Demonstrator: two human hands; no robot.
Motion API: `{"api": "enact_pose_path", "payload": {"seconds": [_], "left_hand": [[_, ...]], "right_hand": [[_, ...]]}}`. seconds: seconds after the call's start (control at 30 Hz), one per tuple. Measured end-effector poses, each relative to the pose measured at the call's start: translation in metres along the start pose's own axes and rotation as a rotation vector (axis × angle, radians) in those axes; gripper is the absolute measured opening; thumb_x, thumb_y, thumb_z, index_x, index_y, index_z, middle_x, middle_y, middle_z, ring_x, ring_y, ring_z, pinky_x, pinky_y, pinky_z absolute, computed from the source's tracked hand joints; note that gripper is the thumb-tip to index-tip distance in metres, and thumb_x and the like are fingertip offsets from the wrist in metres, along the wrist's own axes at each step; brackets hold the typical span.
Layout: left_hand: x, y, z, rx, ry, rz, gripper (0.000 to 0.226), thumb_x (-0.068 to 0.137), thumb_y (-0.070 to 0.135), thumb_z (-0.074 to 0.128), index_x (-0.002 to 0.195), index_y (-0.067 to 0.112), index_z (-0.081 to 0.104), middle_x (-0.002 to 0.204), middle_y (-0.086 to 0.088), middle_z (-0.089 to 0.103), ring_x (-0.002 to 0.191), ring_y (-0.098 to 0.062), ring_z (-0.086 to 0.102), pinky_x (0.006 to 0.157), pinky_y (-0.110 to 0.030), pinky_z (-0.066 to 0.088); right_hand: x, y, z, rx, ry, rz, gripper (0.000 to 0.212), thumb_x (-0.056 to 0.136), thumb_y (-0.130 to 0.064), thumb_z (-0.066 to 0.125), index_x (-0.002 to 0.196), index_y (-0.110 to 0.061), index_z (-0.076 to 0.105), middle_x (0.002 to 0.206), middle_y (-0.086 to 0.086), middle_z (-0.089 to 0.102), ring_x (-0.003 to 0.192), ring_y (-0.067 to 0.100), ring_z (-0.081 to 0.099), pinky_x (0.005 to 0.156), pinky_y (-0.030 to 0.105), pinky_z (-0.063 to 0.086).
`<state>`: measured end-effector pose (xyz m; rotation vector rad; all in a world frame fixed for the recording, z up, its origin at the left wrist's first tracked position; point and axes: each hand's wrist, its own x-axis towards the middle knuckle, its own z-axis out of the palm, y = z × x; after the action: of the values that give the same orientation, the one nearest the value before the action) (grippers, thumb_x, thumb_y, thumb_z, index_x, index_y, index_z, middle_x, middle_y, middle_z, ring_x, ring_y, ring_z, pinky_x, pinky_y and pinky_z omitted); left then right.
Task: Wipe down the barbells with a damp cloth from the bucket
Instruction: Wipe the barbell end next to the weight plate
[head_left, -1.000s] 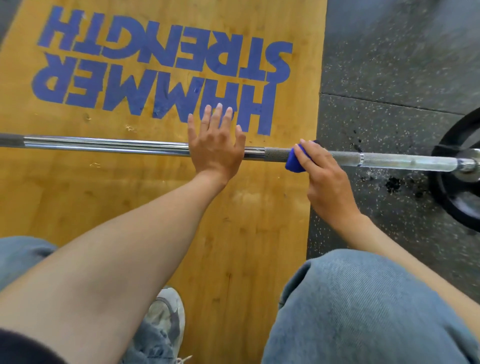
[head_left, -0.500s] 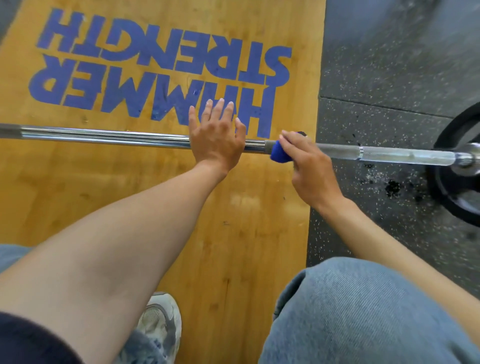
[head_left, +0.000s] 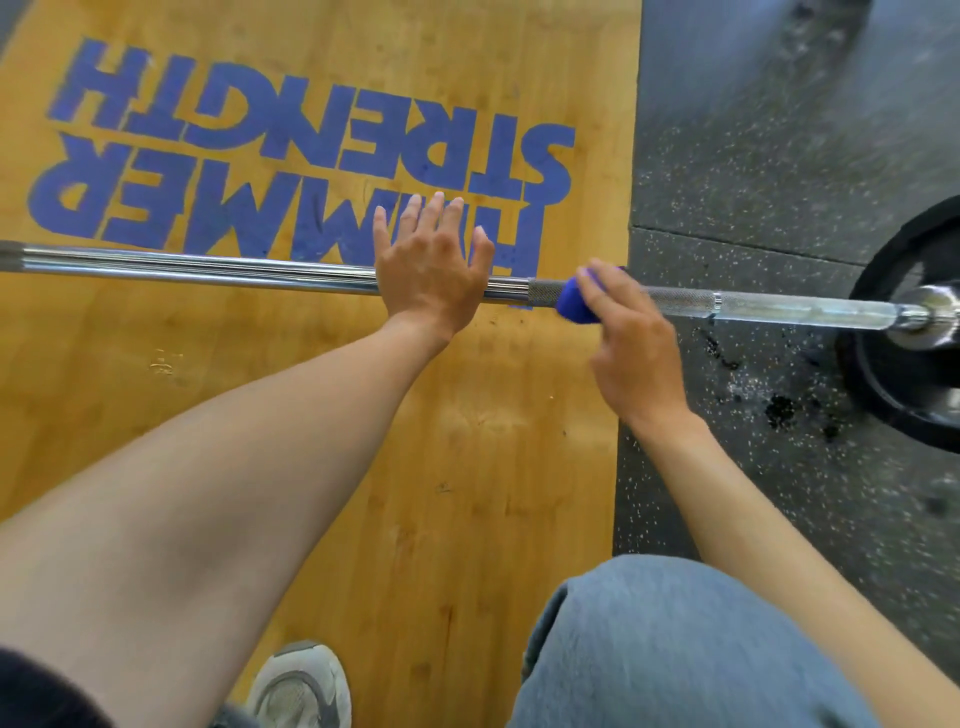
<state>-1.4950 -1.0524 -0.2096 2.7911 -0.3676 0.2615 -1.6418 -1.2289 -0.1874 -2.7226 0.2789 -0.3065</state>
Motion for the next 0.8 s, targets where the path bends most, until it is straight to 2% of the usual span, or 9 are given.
{"api": "enact_pose_path", "payload": {"seconds": [0.1, 0.17, 0.27, 0.3, 0.37, 0.43, 0.47, 0.67, 0.8], "left_hand": [[0.001, 0.001, 0.006, -0.001, 0.073, 0.084, 0.052, 0.104, 0.045, 0.033, 0.136, 0.017, 0.063, 0.149, -0.005, 0.055, 0.144, -0.024, 0.044, 0.123, -0.053, 0.017], [0.000, 0.002, 0.012, 0.040, 0.094, 0.173, 0.050, 0.106, 0.039, 0.031, 0.135, 0.018, 0.065, 0.151, -0.006, 0.053, 0.145, -0.025, 0.042, 0.122, -0.056, 0.022], [0.009, 0.001, 0.014, 0.054, 0.079, 0.219, 0.050, 0.106, 0.034, 0.028, 0.137, 0.018, 0.064, 0.155, -0.007, 0.049, 0.148, -0.026, 0.038, 0.121, -0.058, 0.022], [0.012, 0.002, 0.013, 0.057, 0.063, 0.215, 0.051, 0.106, 0.034, 0.027, 0.139, 0.017, 0.062, 0.155, -0.007, 0.048, 0.149, -0.026, 0.037, 0.122, -0.057, 0.021], [0.020, 0.003, 0.011, 0.065, 0.012, 0.195, 0.053, 0.106, 0.035, 0.024, 0.143, 0.017, 0.059, 0.157, -0.007, 0.046, 0.150, -0.025, 0.035, 0.123, -0.056, 0.019], [0.026, 0.003, 0.011, 0.068, -0.063, 0.188, 0.056, 0.106, 0.035, 0.020, 0.146, 0.018, 0.055, 0.158, -0.006, 0.044, 0.151, -0.025, 0.032, 0.124, -0.055, 0.015], [0.030, 0.005, 0.012, 0.066, -0.097, 0.187, 0.057, 0.106, 0.036, 0.018, 0.147, 0.018, 0.054, 0.159, -0.006, 0.044, 0.151, -0.025, 0.032, 0.124, -0.054, 0.014], [0.062, 0.007, 0.015, 0.029, -0.215, 0.146, 0.053, 0.107, 0.037, 0.023, 0.144, 0.019, 0.056, 0.156, -0.006, 0.048, 0.149, -0.026, 0.036, 0.123, -0.058, 0.018], [0.085, 0.010, 0.010, 0.008, -0.298, 0.138, 0.054, 0.107, 0.038, 0.021, 0.147, 0.020, 0.053, 0.158, -0.004, 0.045, 0.151, -0.025, 0.033, 0.123, -0.056, 0.014]], "right_hand": [[0.005, 0.029, -0.007, -0.069, 0.173, 0.299, 0.059, 0.089, 0.018, 0.049, 0.144, -0.004, 0.054, 0.151, 0.012, 0.050, 0.143, 0.031, 0.042, 0.120, 0.045, 0.033], [0.011, 0.011, 0.008, -0.101, 0.200, 0.253, 0.054, 0.091, 0.017, 0.050, 0.142, -0.002, 0.055, 0.148, 0.013, 0.052, 0.142, 0.032, 0.043, 0.120, 0.044, 0.033], [0.020, -0.016, 0.023, -0.087, 0.028, -0.122, 0.062, 0.087, 0.017, 0.049, 0.145, -0.004, 0.053, 0.152, 0.012, 0.048, 0.144, 0.031, 0.041, 0.119, 0.042, 0.035], [0.027, -0.013, 0.018, -0.101, -0.028, -0.168, 0.065, 0.085, 0.017, 0.051, 0.146, -0.006, 0.052, 0.154, 0.011, 0.047, 0.145, 0.030, 0.041, 0.117, 0.043, 0.038], [0.040, 0.001, 0.006, -0.115, -0.044, -0.016, 0.068, 0.084, 0.020, 0.053, 0.146, -0.009, 0.053, 0.154, 0.009, 0.047, 0.143, 0.030, 0.043, 0.111, 0.046, 0.045], [0.046, 0.007, 0.000, -0.132, 0.012, 0.199, 0.065, 0.083, 0.022, 0.051, 0.143, -0.004, 0.055, 0.150, 0.013, 0.051, 0.140, 0.033, 0.045, 0.111, 0.049, 0.044], [0.050, 0.003, 0.000, -0.144, 0.017, 0.228, 0.062, 0.084, 0.023, 0.051, 0.141, -0.002, 0.055, 0.149, 0.014, 0.052, 0.140, 0.035, 0.046, 0.113, 0.049, 0.042], [0.099, -0.020, -0.012, -0.208, -0.360, -0.097, 0.076, 0.083, 0.021, 0.054, 0.153, -0.008, 0.043, 0.159, 0.005, 0.041, 0.145, 0.027, 0.040, 0.113, 0.039, 0.039], [0.121, -0.006, -0.022, -0.269, -0.407, -0.009, 0.079, 0.084, 0.020, 0.052, 0.155, -0.010, 0.038, 0.159, 0.004, 0.040, 0.141, 0.029, 0.043, 0.111, 0.041, 0.044]]}}
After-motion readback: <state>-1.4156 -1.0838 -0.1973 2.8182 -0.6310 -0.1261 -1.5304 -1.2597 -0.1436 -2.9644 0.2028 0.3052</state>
